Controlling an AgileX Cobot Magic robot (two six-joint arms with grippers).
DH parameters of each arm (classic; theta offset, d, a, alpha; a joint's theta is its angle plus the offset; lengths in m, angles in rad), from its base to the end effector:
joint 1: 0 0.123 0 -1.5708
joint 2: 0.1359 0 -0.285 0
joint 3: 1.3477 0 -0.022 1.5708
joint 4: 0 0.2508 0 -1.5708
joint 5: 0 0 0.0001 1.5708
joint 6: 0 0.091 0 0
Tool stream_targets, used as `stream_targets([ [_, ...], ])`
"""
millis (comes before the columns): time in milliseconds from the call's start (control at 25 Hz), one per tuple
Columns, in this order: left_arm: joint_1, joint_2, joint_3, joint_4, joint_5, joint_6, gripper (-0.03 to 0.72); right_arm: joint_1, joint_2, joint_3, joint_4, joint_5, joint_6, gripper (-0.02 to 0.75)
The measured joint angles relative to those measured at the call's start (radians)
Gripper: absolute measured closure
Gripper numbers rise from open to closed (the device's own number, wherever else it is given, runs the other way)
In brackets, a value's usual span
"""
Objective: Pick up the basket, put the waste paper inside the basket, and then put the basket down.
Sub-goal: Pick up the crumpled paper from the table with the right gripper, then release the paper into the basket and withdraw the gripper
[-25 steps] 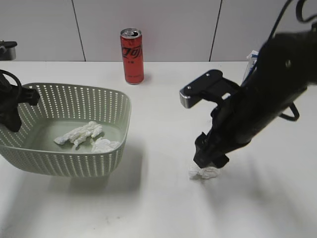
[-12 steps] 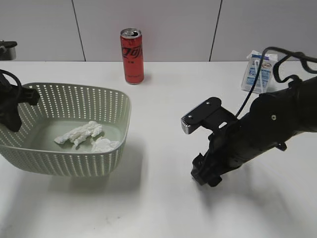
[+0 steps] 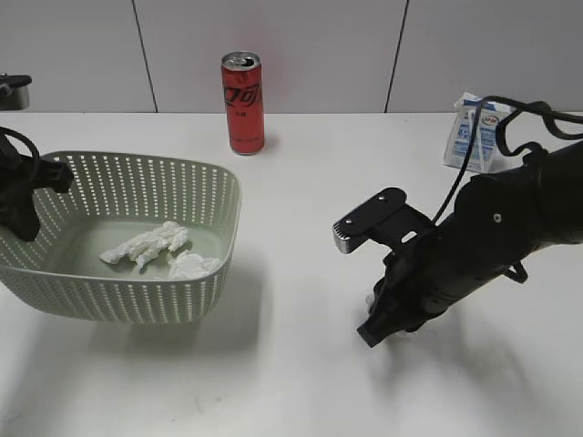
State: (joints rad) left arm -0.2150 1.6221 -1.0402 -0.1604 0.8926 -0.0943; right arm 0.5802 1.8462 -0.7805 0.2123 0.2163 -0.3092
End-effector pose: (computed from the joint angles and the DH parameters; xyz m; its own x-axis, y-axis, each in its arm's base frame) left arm 0.2918 -0.0753 0.2146 -0.9867 0.0182 -0.1614 0.0438 0.9867 -0.1565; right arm 0.2536 0.1711 0.1040 -0.7154 -0.5902 -0.3739 -0.6376 0.7703 0.0040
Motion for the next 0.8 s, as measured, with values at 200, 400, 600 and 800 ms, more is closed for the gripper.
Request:
stream_targets([
  [200, 0.0, 0.0, 0.0, -0.001, -0.001, 0.0, 0.685, 0.0, -0.09, -0.083, 0.029, 0.117, 0.008, 0.682],
  [400, -0.003, 0.0, 0.0, -0.046, -0.023, 0.0, 0.685, 0.045, -0.217, -0.301, 0.162, 0.218, -0.152, 0.682],
  [600, -0.049, 0.0, 0.0, -0.088, -0.054, 0.0, 0.685, 0.176, -0.208, -0.505, 0.295, 0.208, -0.292, 0.682],
  [800, -0.111, 0.0, 0.0, -0.105, -0.08, 0.0, 0.685, 0.232, -0.095, -0.578, 0.328, 0.18, -0.276, 0.647],
])
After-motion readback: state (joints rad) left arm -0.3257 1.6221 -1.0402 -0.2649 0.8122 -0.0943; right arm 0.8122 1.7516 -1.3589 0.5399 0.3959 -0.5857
